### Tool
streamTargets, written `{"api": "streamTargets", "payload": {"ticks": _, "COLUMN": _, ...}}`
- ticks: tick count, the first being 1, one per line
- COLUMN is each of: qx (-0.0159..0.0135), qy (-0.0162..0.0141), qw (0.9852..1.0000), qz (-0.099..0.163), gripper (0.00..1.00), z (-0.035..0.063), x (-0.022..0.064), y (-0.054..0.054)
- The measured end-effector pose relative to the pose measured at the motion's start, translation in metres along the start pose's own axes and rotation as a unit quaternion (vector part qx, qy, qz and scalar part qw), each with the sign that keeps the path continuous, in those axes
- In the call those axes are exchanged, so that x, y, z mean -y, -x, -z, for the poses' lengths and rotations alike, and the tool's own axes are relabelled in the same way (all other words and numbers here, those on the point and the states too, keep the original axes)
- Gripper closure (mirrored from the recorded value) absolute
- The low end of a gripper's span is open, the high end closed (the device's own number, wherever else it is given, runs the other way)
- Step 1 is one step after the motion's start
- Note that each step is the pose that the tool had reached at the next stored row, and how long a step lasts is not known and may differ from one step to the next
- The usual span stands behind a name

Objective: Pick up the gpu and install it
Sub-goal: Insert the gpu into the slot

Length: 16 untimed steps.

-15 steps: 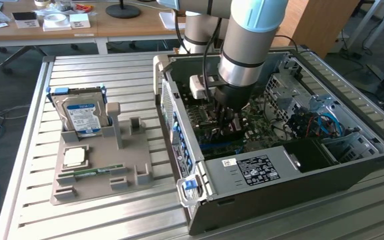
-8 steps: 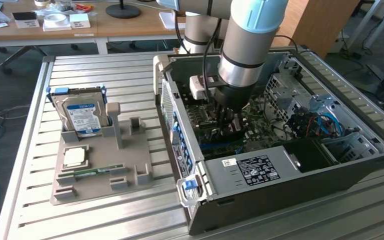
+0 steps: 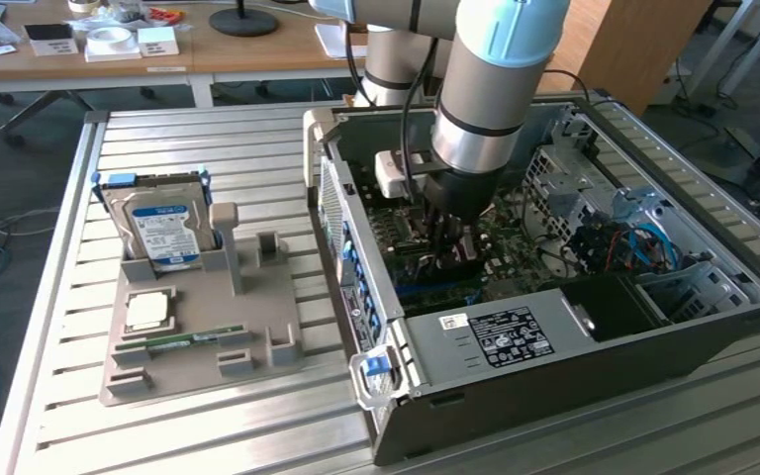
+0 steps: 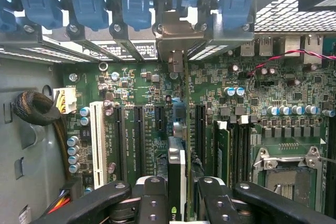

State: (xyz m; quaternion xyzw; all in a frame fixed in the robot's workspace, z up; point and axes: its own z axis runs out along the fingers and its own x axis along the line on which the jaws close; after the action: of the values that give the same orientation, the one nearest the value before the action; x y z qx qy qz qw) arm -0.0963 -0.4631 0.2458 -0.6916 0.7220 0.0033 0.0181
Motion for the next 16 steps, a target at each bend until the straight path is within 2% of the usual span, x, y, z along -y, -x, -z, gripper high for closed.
{"api": "streamTargets", "payload": {"ticks": 16, "qx": 0.0001, "qy": -0.0001, "qw": 1.0000, "qz": 0.000, "gripper": 0.73, "z": -0.0013, "x": -0.0015, "y": -0.0001}}
